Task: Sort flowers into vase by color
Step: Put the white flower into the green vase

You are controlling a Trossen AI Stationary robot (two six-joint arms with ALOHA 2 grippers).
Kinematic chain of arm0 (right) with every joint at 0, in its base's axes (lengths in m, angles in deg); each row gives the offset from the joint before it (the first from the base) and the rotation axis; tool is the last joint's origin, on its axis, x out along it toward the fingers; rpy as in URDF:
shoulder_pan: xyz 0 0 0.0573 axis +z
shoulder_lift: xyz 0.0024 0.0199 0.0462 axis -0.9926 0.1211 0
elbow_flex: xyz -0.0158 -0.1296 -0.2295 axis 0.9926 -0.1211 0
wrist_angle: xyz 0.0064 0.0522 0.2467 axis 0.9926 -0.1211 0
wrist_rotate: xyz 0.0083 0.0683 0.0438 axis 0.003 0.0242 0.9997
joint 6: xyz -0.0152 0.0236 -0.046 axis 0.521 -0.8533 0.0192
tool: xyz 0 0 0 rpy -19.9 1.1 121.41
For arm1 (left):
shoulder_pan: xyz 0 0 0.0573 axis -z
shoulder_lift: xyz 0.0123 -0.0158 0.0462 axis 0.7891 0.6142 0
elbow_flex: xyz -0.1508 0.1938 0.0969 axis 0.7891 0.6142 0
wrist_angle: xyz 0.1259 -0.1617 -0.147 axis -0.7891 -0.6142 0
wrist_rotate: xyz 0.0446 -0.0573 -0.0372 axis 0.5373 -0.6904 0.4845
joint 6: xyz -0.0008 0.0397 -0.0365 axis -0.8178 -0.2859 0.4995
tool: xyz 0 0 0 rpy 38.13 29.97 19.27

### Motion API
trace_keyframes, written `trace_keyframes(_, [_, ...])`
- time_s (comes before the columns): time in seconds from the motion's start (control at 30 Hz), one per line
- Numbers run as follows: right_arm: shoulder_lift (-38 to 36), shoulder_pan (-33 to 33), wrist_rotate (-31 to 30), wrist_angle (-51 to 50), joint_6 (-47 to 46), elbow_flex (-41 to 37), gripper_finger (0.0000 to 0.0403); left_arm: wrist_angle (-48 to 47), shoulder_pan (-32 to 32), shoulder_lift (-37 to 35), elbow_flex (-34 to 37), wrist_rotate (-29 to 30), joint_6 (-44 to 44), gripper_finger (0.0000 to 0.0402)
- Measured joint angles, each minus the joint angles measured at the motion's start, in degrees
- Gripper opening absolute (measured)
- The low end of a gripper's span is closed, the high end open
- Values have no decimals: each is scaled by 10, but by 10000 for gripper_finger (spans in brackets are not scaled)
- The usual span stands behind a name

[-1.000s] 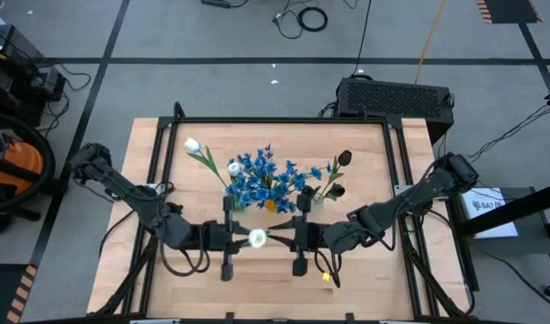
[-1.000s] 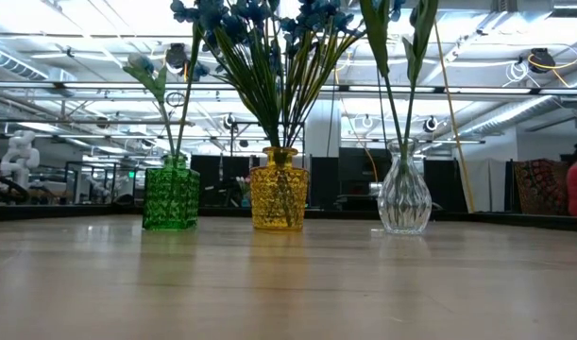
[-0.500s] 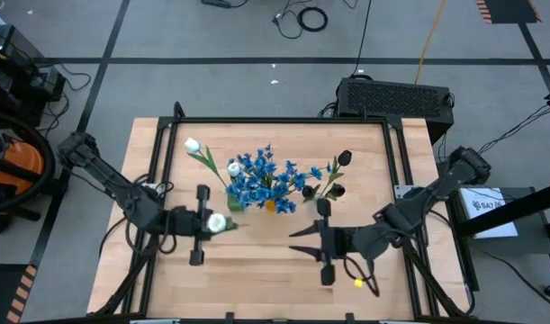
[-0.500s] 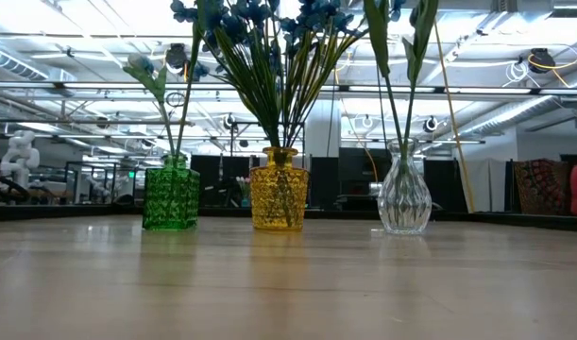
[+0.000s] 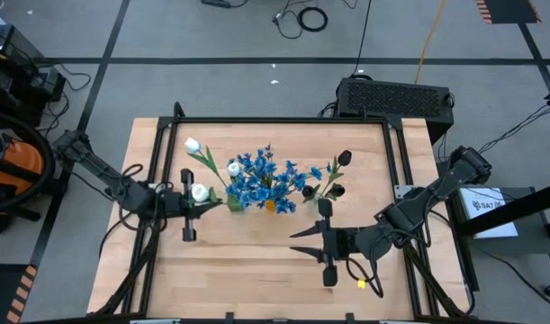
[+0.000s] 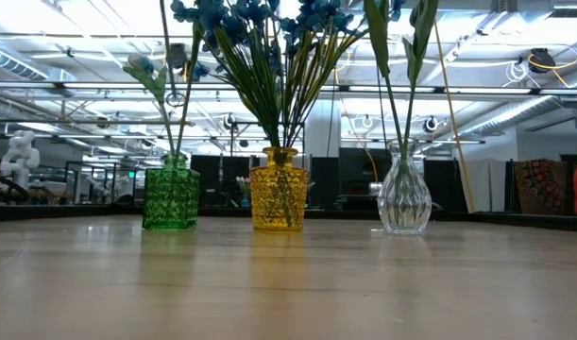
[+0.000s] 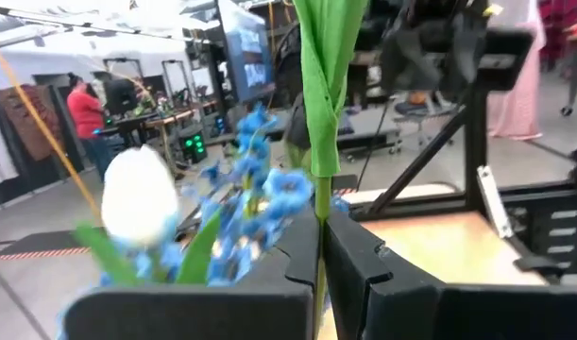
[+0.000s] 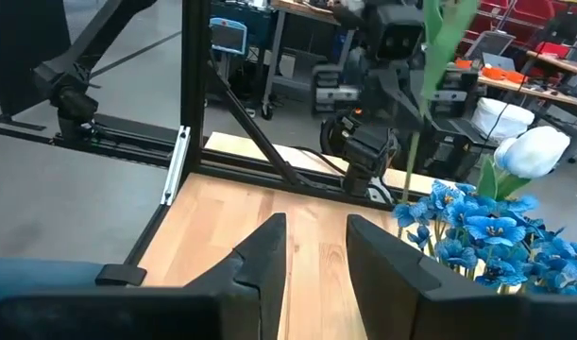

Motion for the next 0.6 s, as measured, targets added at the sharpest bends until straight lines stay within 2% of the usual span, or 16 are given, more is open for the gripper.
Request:
trace_keyframes(0.3, [0,0,0,0,0,0,105,11,-48,-42,68,5,21,12])
trace_keyframes(0.6, [0,0,0,0,2,0,105,62,-82,-43,117,-5,36,12])
